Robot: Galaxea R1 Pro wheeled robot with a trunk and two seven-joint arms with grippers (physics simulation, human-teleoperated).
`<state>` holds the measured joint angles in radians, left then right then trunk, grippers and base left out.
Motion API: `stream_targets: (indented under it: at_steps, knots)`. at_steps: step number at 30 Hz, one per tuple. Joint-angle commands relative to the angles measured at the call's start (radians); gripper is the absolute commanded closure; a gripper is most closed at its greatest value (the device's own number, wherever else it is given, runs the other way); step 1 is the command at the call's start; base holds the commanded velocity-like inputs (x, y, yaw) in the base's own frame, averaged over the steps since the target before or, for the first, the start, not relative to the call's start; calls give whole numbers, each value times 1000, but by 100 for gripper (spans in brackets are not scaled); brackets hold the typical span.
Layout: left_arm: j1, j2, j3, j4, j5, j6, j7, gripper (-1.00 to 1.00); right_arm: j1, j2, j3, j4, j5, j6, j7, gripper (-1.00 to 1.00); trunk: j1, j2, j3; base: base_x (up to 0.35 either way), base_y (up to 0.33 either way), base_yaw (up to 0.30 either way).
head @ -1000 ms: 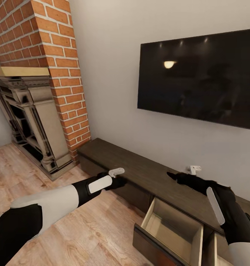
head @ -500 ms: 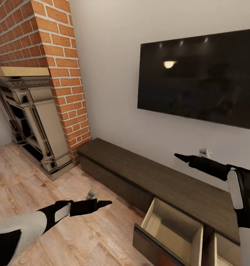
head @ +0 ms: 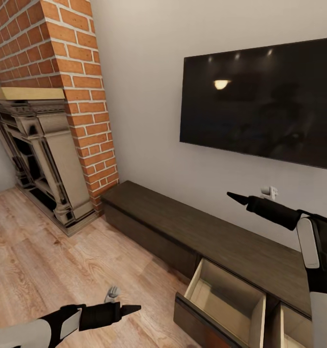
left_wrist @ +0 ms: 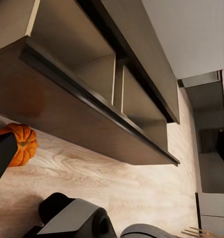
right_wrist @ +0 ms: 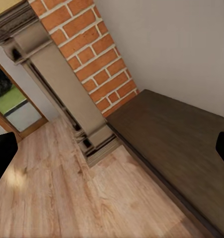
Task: Place each of the two pumpkins and all three candles from the living room inside a cabinet in the living room (use any cabinet), then make sure every cabinet is closed, and position the cauldron so it is next to a table in the living room.
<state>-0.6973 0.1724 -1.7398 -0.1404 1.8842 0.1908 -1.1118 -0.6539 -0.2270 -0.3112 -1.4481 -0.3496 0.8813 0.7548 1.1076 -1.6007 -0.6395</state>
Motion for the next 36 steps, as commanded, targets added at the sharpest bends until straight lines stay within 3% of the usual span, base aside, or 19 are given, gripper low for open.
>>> stream_targets:
  at_steps: [1,6,16,20,23,33,36]
  knots:
    - [2,0,0,0,1,-1,0,-100,3,0,-1,0,0,-2,0,-100,0,0,0,0,0,0]
    - [14,-2,0,0,2,-1,5,-100,6,0,-2,0,0,-43,3,-100,0,0,0,0,0,0]
    - [16,0,0,16,3,0,15,-100,7,-2,-6,0,-6,-53,5,-100,0,0,0,0,0,0]
    - [16,-5,0,15,-2,-2,71,-100,7,-2,-6,0,-6,-53,5,-100,0,0,0,0,0,0]
    - [16,-1,0,16,-8,2,81,-100,7,-1,-6,0,-7,-53,6,-100,0,0,0,0,0,0]
    - [28,1,0,3,-7,9,63,-100,7,-1,-6,0,-8,-53,7,-100,0,0,0,0,0,0]
    - [39,2,-1,4,-7,6,1,-100,7,-1,-6,0,-8,-53,7,-100,0,0,0,0,0,0]
